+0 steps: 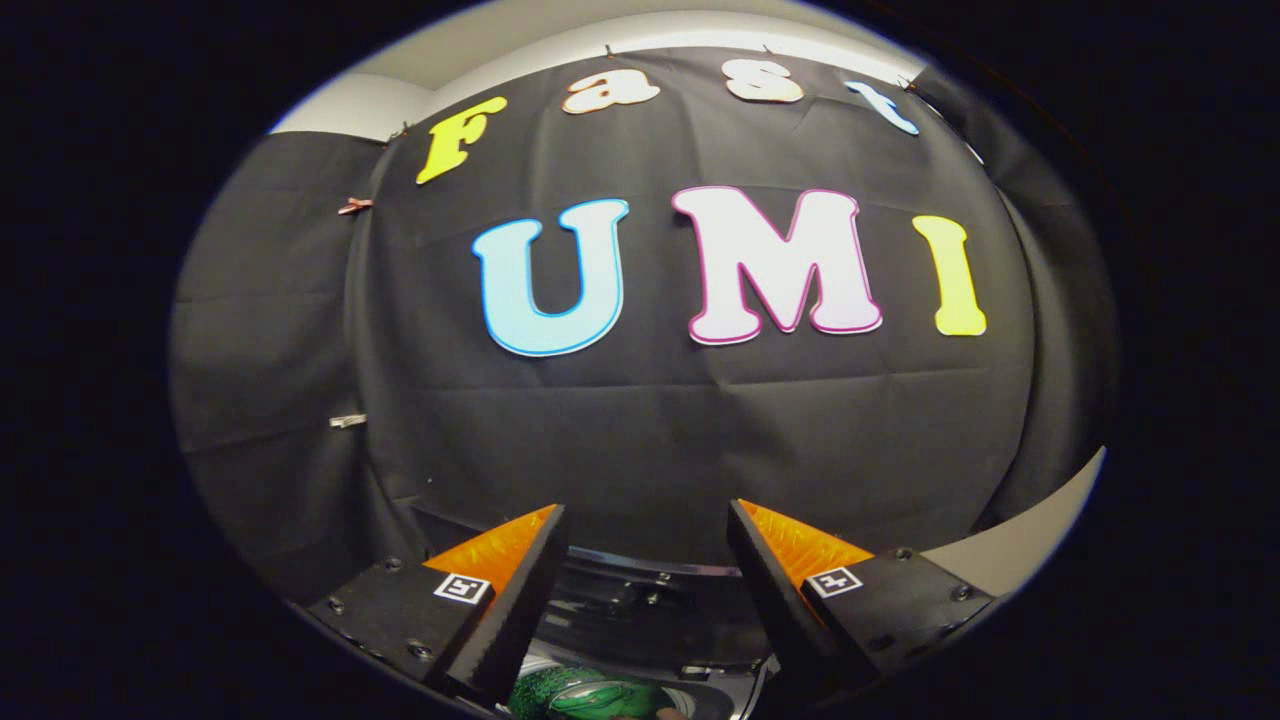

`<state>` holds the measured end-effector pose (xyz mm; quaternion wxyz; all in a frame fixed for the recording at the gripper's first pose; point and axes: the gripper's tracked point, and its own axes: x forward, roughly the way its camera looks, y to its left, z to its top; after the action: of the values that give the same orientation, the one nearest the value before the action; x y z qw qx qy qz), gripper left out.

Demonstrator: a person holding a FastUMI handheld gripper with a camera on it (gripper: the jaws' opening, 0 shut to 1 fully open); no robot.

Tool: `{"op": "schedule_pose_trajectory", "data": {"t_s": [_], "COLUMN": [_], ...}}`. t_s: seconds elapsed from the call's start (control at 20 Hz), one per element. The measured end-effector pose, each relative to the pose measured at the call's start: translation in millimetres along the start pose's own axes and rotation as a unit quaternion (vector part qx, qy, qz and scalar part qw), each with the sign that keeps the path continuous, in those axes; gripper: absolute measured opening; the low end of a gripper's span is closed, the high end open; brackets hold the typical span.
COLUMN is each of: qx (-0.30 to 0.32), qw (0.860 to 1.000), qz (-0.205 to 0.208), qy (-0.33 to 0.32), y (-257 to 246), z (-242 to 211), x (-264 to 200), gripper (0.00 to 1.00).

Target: Put the clothes into the washing machine and then close the washing machine lid.

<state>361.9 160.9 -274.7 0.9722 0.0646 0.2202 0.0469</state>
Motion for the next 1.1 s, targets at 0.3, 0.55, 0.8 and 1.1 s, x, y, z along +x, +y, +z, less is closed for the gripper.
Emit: {"op": "schedule_pose_trajectory", "data": {"t_s": [0.3,0.55,0.8,1.1], "qx": [0.027,0.024,0.005,0.007], "qw": [0.997,0.995,0.994,0.993], "qz": [-0.063,-0.078,-0.081,-0.085], "qy": [0.036,0.059,0.073,0.083], "y": [-21,-25,-25,-27], "z": [-18,-31,-39,-43], "x": [31,44,49,49], "gripper": [0.98,0.98,0.99,0.99]}}
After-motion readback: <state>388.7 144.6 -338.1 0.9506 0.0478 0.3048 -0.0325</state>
